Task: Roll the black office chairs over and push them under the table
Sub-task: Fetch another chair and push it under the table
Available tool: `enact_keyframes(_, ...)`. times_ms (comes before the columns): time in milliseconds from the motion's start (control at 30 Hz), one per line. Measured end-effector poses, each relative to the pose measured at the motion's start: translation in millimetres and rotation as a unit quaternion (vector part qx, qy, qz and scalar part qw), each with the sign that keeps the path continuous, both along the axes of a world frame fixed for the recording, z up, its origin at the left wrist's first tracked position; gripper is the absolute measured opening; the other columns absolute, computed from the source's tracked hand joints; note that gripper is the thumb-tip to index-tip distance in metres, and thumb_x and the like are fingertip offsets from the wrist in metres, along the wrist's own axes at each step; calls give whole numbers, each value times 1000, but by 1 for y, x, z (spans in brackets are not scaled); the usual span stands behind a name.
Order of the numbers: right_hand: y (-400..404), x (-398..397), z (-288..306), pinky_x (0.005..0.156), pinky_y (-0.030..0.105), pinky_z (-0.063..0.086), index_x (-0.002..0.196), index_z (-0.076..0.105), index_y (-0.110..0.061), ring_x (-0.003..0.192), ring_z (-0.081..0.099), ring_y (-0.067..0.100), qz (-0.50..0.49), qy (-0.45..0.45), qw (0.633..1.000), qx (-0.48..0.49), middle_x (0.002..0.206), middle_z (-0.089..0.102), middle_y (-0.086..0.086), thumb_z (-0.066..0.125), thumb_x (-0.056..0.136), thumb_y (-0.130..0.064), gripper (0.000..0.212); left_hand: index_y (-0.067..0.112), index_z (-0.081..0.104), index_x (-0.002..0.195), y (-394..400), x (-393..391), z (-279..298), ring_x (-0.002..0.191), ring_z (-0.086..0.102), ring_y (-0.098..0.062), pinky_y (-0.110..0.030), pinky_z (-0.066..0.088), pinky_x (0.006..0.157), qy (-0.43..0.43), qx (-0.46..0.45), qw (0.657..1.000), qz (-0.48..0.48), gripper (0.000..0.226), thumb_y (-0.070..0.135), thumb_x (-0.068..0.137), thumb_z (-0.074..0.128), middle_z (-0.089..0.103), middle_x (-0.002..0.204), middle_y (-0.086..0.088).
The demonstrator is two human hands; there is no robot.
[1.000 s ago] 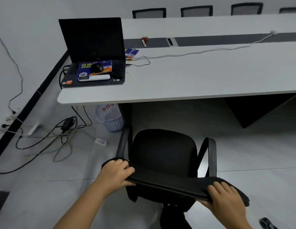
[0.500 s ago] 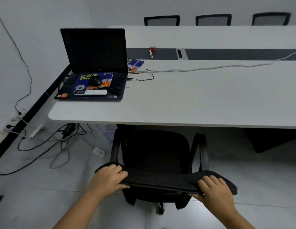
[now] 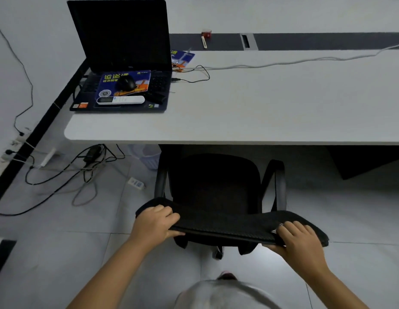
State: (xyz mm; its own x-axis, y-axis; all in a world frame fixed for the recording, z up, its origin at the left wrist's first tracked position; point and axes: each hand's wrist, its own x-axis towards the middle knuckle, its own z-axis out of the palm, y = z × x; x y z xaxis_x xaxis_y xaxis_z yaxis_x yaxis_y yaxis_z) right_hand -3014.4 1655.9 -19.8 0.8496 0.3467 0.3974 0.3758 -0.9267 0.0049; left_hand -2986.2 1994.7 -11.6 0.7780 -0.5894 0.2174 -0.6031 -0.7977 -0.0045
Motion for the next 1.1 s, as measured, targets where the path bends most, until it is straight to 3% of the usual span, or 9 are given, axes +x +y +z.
enact_keyframes(100,10,-30,-1,56,28,20,53,53,-11,59,34,17,-32,-1,999,10,52,49,1,20,90,-62,71,21,66,58,7,1,3,42,50,-9,-15,33,39,20,18,999,-32,44,53,36,85,54,51,7)
enact_keyframes(167,21,-49,-5,54,26,24,53,54,-11,58,41,18,-53,-3,999,1,52,50,2,19,91,-60,72,22,66,58,14,8,3,43,51,-8,-14,35,39,21,15,998,-57,39,54,43,82,54,52,8)
enact_keyframes(367,48,-54,3,53,25,26,51,55,-11,43,49,22,-110,-38,993,-24,50,50,2,23,93,-55,69,20,63,52,25,41,4,41,52,-10,-19,36,42,-2,7,998,-60,46,58,64,40,52,47,7)
enact_keyframes(500,41,-24,1,54,28,24,51,53,-13,44,47,21,-77,-51,995,-44,50,48,1,25,92,-57,66,17,61,51,32,44,-8,39,51,-12,-26,30,55,-36,-28,998,-52,47,55,66,39,52,45,5)
enact_keyframes(600,26,3,0,55,28,24,52,55,-14,45,49,21,-66,-49,996,-42,51,49,0,23,92,-58,68,17,59,50,23,58,-6,39,49,-12,-21,29,47,-55,-22,997,-41,56,61,73,33,51,45,5)
enact_keyframes(733,24,46,-1,55,23,29,55,58,-16,47,51,17,-38,-48,998,-31,53,53,-3,20,92,-58,67,17,57,47,19,83,0,37,48,-12,-22,31,38,-56,-10,998,-3,47,55,68,39,49,44,5)
enact_keyframes(833,19,80,0,50,22,38,55,59,-17,47,52,16,-19,-54,998,-34,54,55,-4,20,91,-58,67,17,56,47,16,98,-1,36,48,-12,-18,32,35,-76,-34,996,10,70,63,86,19,50,43,5)
enact_keyframes(933,3,112,2,49,22,37,54,58,-17,47,51,16,-9,-52,998,-28,53,54,-4,23,90,-59,66,20,57,48,4,114,-4,39,50,-11,-21,31,40,-104,-37,993,35,78,59,91,5,50,46,7)
enact_keyframes(1100,-7,143,-4,53,23,29,52,56,-16,45,49,18,9,-76,997,-14,51,52,-2,21,91,-60,69,20,58,51,-4,138,-7,42,51,-12,-26,28,52,-104,-29,992,65,76,62,90,8,52,48,6)
